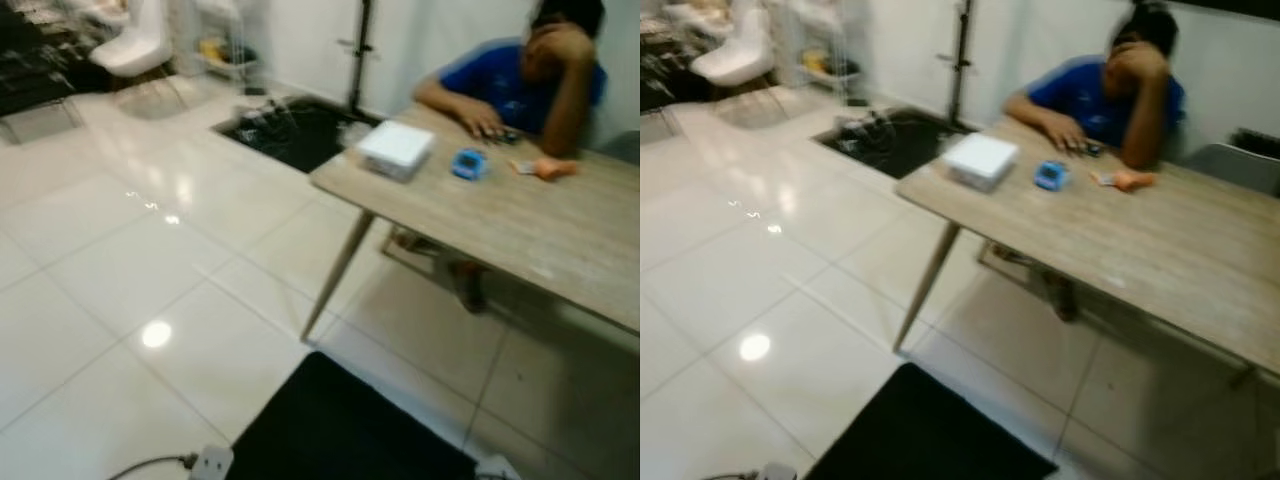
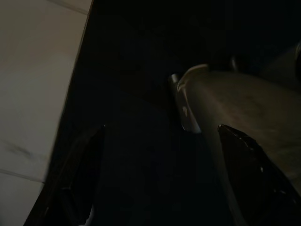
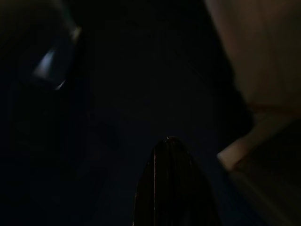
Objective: Restocking fridge
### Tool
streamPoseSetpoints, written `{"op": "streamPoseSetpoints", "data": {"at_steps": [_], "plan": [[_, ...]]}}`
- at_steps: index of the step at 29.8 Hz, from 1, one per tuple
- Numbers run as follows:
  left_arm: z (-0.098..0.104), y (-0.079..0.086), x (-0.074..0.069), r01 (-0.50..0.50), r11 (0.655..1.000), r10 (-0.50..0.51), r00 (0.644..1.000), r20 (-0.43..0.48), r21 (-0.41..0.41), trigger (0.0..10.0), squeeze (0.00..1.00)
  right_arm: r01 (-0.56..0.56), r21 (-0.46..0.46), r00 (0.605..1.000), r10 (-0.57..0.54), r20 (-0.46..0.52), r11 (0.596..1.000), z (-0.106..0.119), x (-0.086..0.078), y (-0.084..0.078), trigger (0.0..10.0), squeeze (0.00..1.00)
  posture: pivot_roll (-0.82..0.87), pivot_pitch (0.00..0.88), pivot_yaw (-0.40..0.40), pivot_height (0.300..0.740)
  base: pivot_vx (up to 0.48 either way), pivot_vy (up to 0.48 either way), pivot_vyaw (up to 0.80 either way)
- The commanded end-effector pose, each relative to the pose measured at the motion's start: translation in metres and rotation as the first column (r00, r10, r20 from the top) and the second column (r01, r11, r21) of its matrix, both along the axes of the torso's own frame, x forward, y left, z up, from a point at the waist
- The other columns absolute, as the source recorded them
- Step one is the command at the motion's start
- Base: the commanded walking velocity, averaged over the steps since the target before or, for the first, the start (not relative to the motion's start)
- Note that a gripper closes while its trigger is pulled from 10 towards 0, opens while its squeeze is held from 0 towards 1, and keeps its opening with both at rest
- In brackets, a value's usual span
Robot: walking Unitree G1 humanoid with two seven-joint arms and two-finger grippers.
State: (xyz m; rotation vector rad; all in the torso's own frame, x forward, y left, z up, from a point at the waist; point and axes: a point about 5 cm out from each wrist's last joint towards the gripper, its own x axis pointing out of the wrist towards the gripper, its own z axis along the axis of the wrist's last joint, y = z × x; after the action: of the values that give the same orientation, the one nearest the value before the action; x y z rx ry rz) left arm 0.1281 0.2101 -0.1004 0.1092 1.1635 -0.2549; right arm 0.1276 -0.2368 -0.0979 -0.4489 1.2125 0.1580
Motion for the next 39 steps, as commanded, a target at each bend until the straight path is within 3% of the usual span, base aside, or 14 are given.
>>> {"op": "streamPoseSetpoints", "data": {"at_steps": [1,20,32,39], "plan": [[-0.002,-0.006,-0.003,0.024,1.000,-0.024,0.999,-0.022,-0.009,10.0,0.00,-0.001,-0.008,1.000,0.001,0.011,1.000,0.001,0.004,0.000,10.0,0.00,-0.03,0.025,0.015,0.740,0.326,0.000,-0.80],[-0.002,-0.006,-0.003,0.048,0.999,-0.048,0.999,-0.023,-0.003,10.0,0.00,-0.060,0.018,0.998,0.059,0.029,0.998,0.000,0.014,0.021,10.0,0.00,0.01,0.017,0.007,0.740,0.323,0.000,-0.80],[-0.004,-0.009,-0.006,0.022,1.000,-0.022,0.999,-0.024,-0.001,10.0,0.00,-0.117,0.021,0.992,0.116,0.047,0.993,0.002,0.025,0.029,10.0,0.00,0.04,0.017,-0.014,0.740,0.020,0.000,0.00],[-0.007,-0.013,-0.014,0.001,1.000,-0.001,0.999,-0.048,0.000,10.0,0.00,-0.137,0.020,0.989,0.136,0.049,0.990,0.003,0.027,0.030,10.0,0.00,0.03,0.021,-0.020,0.740,0.000,-0.455,0.00]]}}
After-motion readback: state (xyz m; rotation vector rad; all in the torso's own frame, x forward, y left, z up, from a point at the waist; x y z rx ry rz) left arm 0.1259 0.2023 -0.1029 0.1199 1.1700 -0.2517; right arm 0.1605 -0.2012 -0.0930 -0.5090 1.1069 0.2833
